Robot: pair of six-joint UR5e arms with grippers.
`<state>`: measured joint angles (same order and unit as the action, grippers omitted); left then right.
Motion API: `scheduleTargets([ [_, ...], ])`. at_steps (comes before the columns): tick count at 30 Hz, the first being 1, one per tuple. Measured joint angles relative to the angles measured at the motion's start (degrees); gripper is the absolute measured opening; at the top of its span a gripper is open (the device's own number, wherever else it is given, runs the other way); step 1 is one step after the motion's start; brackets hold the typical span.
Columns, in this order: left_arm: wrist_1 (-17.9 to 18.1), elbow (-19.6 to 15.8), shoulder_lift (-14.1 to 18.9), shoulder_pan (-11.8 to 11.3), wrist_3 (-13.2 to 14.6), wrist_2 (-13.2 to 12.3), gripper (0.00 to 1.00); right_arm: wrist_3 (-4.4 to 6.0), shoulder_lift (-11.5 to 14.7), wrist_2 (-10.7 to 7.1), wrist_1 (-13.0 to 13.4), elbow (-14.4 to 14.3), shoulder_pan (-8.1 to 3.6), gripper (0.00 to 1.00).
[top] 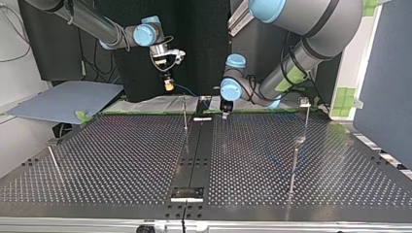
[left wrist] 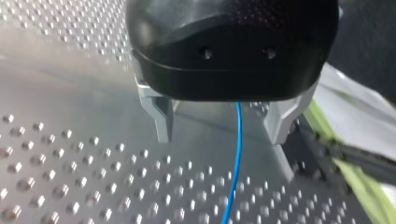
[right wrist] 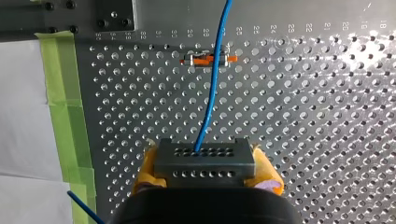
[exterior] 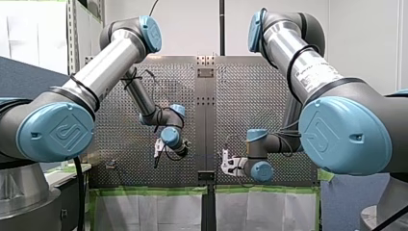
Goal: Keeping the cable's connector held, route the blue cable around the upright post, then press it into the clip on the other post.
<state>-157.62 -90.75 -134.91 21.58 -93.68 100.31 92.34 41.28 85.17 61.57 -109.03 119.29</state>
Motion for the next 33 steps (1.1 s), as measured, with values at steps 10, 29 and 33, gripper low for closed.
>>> scheduleTargets([
  [10,-0.62,-0.01,-0.02,1.54,-2.44,-4.0,0.99,0.04,0.0,0.0,-0.15,0.1,-0.21,0.0],
  [29,-5.3,-0.01,-0.01,6.25,-6.93,-6.9,0.99,-0.6,0.0,0.0,-0.76,0.34,-0.02,0.0],
  [33,-5.34,0.0,0.03,7.31,-7.24,-7.2,0.99,-0.79,0.01,0.0,-0.92,0.34,0.08,0.0],
])
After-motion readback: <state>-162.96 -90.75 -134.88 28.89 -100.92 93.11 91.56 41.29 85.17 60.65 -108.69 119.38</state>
